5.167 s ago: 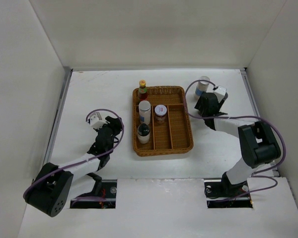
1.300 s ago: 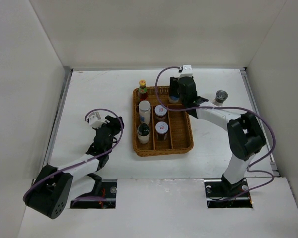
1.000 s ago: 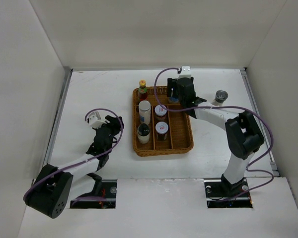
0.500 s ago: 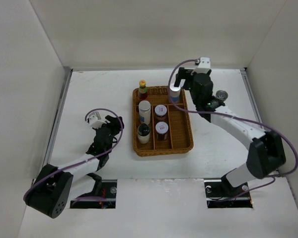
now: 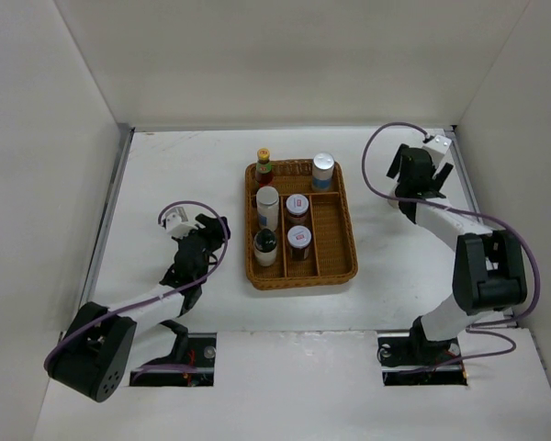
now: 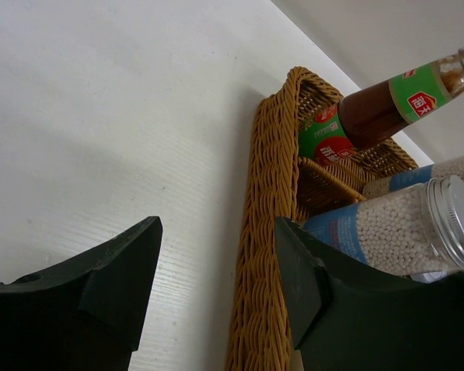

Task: Organize the condiment bottles

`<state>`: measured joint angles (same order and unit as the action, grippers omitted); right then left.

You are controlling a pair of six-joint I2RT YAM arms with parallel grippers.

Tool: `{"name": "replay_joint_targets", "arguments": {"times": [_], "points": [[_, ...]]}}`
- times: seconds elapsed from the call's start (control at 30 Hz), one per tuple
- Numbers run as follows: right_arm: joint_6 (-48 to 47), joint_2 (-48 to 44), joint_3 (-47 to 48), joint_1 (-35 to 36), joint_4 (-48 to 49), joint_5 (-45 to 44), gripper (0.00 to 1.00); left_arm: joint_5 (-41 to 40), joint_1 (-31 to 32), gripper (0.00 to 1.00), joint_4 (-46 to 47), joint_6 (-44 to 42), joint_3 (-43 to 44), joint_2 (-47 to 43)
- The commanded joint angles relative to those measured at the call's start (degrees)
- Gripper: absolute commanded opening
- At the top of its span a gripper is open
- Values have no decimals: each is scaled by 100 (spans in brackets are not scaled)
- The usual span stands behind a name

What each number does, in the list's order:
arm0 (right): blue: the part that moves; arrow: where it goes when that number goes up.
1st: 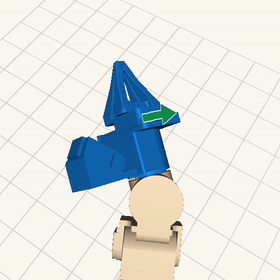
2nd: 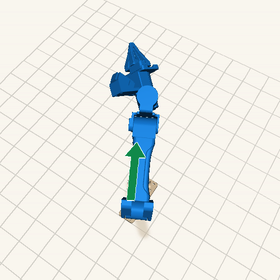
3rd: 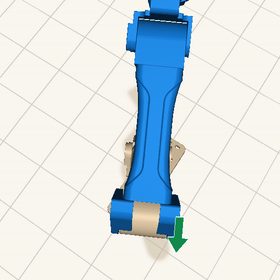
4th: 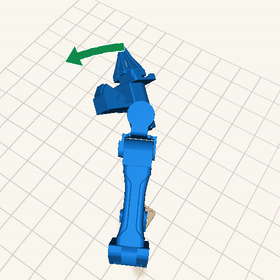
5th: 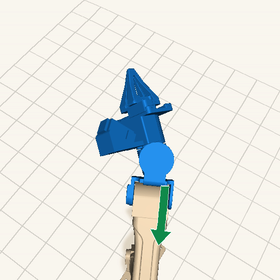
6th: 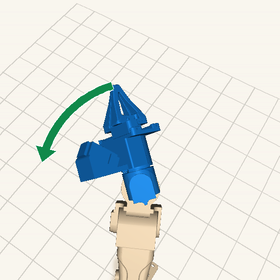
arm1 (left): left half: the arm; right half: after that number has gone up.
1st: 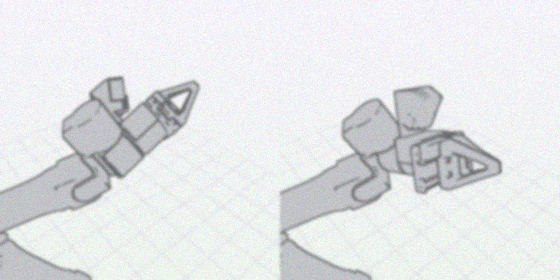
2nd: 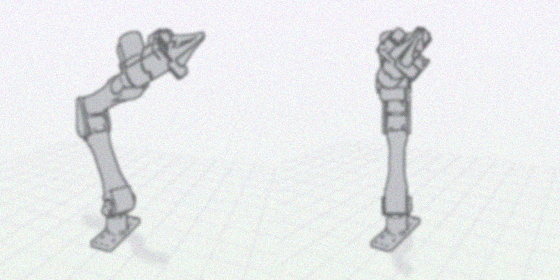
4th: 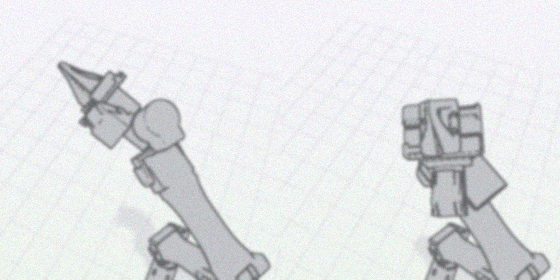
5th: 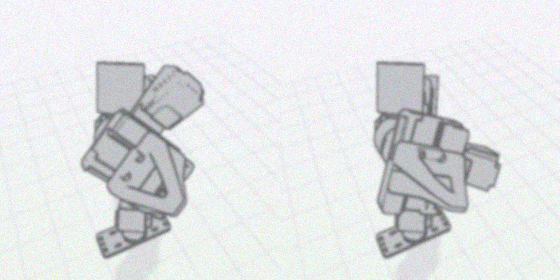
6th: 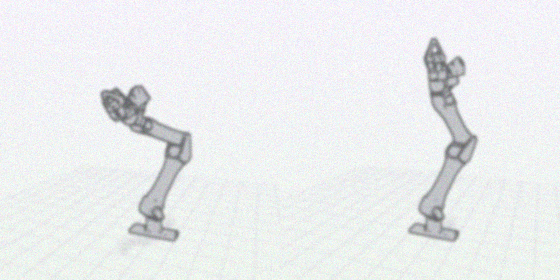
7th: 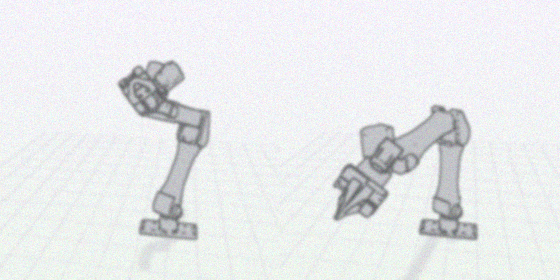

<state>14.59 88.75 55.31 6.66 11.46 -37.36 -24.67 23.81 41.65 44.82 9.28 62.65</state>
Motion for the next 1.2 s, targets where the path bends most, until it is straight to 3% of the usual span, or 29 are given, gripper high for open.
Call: {"name": "replay_joint_targets", "arguments": {"times": [0.0,0.27,0.4,0.47,0.53,0.67,0.93,1.03,1.17], "points": [[228,124,41,-134,-31,412,100,111,31,58,353,53,39,-25],[404,511,358,-336,84,1214,100,103,49,59,353,53,57,-25],[501,634,384,-327,75,1276,80,128,22,59,353,53,74,28],[518,574,306,-310,128,1206,62,120,22,59,344,53,57,-25],[554,320,139,-301,233,943,53,76,31,59,353,45,65,-8],[414,-611,-169,286,435,556,52,102,14,64,309,45,100,45],[378,-1992,-679,1885,207,431,52,32,22,89,291,53,118,72],[325,-2116,-688,2448,224,554,53,-109,5,100,283,53,171,203],[211,-1792,-530,2924,312,695,53,-179,-39,100,212,36,188,168]]}}
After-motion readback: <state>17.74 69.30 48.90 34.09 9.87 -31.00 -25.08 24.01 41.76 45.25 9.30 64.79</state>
